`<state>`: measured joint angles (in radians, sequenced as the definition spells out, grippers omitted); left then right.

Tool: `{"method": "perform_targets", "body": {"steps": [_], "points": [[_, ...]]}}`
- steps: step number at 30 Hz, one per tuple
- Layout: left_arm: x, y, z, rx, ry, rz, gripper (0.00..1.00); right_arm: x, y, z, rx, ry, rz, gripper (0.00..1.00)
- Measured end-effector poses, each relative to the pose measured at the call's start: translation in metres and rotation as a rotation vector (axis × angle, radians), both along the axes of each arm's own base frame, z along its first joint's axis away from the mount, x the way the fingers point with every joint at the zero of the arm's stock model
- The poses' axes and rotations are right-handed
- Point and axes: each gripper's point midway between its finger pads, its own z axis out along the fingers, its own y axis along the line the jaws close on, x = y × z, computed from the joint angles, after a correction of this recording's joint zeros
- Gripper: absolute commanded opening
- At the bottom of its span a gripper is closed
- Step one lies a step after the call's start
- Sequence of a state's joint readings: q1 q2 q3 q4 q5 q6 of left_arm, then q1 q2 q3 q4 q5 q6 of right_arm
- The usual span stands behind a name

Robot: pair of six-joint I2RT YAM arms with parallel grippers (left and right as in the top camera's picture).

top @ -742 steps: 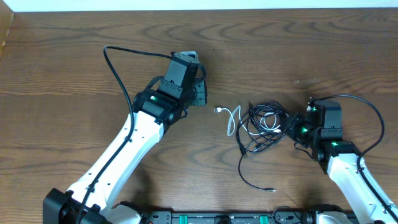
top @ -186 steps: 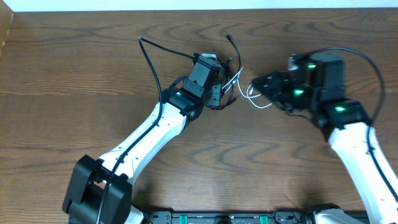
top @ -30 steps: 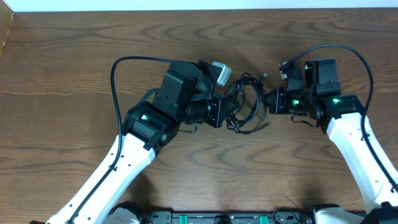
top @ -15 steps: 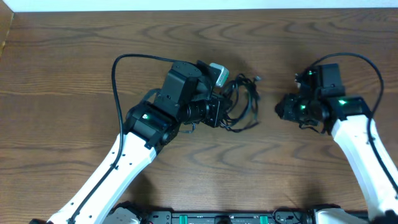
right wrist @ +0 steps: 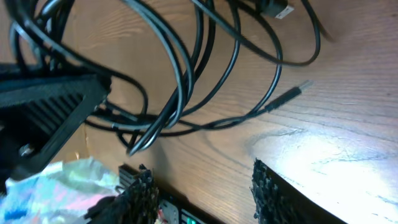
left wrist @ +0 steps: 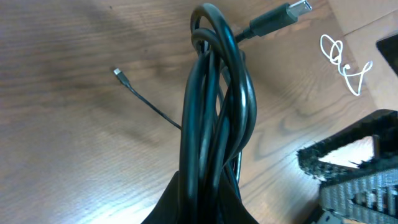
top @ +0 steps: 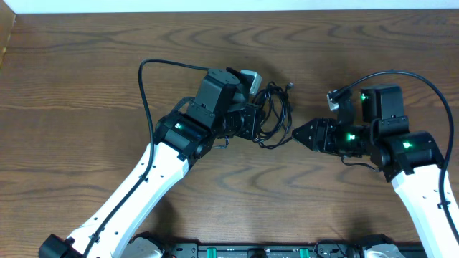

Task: Untangle cables
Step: 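Grasp black cable strands with the right gripper beside the left gripper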

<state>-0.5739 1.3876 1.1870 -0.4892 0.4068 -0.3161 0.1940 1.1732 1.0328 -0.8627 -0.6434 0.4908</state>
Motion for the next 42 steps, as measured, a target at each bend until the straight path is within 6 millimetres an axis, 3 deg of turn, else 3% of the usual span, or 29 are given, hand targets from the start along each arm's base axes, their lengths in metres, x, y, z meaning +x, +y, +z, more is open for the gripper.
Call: {"method": "perform_targets", "body": {"steps": [4,13,18,24,28,30,32,42], "points": [[-0.001,-0.002,0.001,-0.027,0.033,0.019,0.08,0.005,0.003,0.002,0.004,-0.007,-0.024,0.64],[-0.012,-0.016,0.011,-0.12,0.081,-0.04,0.08,0.012,0.025,0.013,0.019,-0.087,0.004,0.64],[-0.017,-0.021,0.015,-0.149,0.094,-0.073,0.08,0.02,0.017,0.006,-0.04,-0.089,-0.049,0.49],[-0.019,-0.023,0.017,-0.158,0.092,-0.09,0.08,0.025,0.013,-0.004,-0.071,-0.069,-0.073,0.5],[-0.019,-0.023,0.017,-0.144,0.056,-0.124,0.08,0.025,0.014,-0.004,-0.069,-0.069,-0.07,0.42],[-0.019,-0.023,0.017,-0.137,0.041,-0.136,0.08,0.025,0.015,-0.003,-0.06,-0.068,-0.065,0.26],[-0.019,-0.023,0.018,-0.135,0.031,-0.143,0.08,0.024,0.016,-0.003,-0.057,-0.065,-0.066,0.02],[-0.021,-0.026,0.015,-0.119,0.012,-0.169,0.09,0.022,-0.001,-0.019,-0.158,0.006,-0.175,0.01]]}}
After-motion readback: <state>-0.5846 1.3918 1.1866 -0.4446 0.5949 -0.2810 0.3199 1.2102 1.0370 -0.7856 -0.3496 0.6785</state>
